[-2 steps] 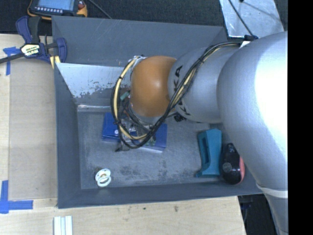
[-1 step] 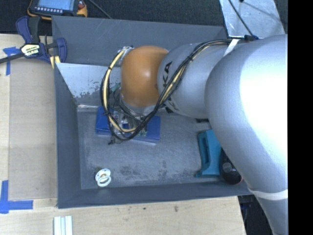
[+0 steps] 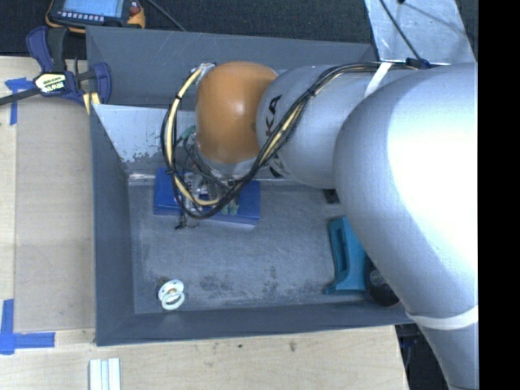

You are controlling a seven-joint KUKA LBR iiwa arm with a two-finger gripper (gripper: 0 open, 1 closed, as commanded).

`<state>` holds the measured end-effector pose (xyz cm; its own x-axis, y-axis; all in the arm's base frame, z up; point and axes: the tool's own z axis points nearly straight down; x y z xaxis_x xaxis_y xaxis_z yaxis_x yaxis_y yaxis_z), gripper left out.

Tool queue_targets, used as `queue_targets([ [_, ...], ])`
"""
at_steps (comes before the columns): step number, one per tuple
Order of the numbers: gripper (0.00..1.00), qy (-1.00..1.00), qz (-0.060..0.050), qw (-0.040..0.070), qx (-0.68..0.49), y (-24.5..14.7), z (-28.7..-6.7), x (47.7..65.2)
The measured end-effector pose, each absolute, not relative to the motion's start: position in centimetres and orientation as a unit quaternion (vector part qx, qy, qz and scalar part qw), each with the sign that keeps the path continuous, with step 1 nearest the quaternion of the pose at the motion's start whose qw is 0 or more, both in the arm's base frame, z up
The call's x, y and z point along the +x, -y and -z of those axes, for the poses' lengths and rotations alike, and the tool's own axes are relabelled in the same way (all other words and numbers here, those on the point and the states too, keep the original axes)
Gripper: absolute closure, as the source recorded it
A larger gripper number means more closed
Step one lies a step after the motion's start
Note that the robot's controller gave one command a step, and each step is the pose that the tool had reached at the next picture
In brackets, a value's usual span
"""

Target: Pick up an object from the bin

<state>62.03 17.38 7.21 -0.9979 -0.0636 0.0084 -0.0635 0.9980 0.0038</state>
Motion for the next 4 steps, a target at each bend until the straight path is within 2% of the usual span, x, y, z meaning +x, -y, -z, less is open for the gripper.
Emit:
queue_targets([
  [1,1.0,1.0,0.003,0.009,0.028,-16.9,-7.3,62.5],
  [2,1.0,1.0,-0.001,0.002,0.026,-20.5,-12.1,61.6],
  [3,1.0,0.999,0.003,-0.004,0.034,-22.8,-14.5,61.8],
  [4,1.0,1.0,-0.001,0.003,0.027,-21.3,-18.4,61.6],
])
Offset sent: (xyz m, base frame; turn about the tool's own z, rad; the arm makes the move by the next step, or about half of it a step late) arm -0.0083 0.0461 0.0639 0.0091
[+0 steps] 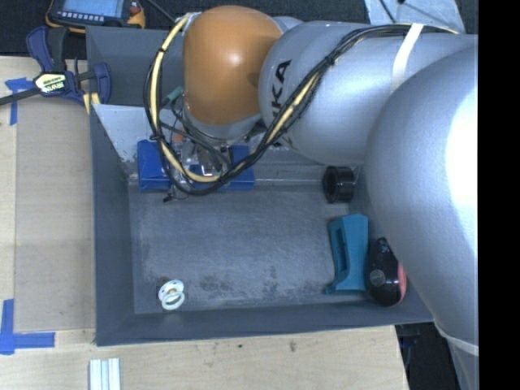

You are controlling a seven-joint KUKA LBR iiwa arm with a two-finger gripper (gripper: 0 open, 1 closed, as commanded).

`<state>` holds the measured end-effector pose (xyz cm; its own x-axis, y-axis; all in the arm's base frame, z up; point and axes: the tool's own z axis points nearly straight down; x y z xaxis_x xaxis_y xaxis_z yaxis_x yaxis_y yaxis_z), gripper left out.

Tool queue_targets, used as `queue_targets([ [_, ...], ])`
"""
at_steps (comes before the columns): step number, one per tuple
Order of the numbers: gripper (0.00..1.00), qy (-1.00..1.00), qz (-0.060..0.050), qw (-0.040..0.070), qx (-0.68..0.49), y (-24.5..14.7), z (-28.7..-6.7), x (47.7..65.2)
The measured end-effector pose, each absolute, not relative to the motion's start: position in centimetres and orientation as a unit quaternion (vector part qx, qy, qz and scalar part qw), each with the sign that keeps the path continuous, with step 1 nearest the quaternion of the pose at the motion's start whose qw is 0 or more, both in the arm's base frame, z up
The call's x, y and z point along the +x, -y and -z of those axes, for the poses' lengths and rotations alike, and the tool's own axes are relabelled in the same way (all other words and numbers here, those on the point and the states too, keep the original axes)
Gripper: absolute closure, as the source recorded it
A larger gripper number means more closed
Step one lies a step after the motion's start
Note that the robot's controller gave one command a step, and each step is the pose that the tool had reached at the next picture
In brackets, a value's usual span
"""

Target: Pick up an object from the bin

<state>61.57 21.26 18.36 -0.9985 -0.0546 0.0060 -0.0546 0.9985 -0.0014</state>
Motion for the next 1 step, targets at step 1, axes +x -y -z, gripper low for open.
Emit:
queue_targets([
  [1,1.0,0.999,-0.001,0.001,0.034,-22.71,-25.21,58.52],
])
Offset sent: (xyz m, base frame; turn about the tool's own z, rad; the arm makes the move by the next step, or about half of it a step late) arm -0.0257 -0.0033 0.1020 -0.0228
